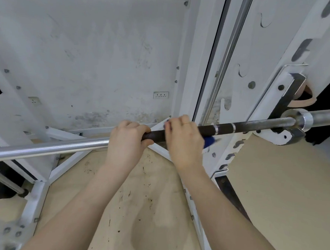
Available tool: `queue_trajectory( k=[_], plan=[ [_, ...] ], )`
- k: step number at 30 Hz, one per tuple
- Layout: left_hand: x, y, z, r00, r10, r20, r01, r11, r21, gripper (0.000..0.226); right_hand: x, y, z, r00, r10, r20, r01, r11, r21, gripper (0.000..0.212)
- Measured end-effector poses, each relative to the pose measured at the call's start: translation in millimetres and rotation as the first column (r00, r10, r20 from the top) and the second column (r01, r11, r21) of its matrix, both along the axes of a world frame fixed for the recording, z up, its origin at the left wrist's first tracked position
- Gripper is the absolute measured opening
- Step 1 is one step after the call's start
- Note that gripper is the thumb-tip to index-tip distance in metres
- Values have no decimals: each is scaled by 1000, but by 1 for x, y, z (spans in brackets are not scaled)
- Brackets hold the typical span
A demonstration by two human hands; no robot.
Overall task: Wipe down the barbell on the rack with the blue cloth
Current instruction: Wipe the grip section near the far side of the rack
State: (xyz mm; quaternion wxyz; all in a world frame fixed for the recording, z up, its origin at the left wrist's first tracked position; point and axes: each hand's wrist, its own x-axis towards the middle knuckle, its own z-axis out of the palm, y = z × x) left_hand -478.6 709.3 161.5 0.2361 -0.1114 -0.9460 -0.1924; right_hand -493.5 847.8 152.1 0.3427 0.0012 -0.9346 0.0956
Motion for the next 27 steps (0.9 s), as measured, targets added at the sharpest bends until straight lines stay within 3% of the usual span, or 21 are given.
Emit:
queue_trajectory(
  k=[3, 6, 9, 14, 17, 19, 22, 23, 27],
  plan=[
    [7, 2, 3, 995, 37, 87, -39, 999, 18, 30, -1, -2, -3, 990, 131, 49, -136, 981, 135, 29],
    [14, -11, 5, 989, 48, 137, -49, 999, 1, 48, -7, 18, 6, 987, 65, 145, -69, 997, 20, 22],
    [16, -39, 9, 993, 42, 115, -46, 998, 34, 49, -10, -7, 14, 991, -6, 133, 14, 998, -59, 29],
    [17, -68, 13, 999, -4, 45, 1, 998, 60, 32, -8, -68, 3, 962, 272, 33, -273, 961, 33, 34],
    [17, -69, 15, 999, -30, 38, 28, 998, 63, 31, -10, -60, 9, 906, 396, 150, -411, 908, 86, 36],
    [17, -63, 17, 996, -72, 49, 69, 996, 58, 31, -15, -46, 17, 905, 333, 266, -379, 914, 145, 32],
    [20, -61, 16, 990, -128, 55, 125, 991, 44, 31, -19, -29, 23, 952, 39, 304, -109, 970, 216, 22],
    [21, -62, 16, 990, -136, 49, 134, 990, 40, 36, -17, -33, 24, 950, 20, 313, -83, 978, 191, 22],
    [18, -67, 9, 987, -134, 91, 132, 991, 25, 37, -10, -63, 16, 919, 217, 330, -260, 961, 92, 25]
  ],
)
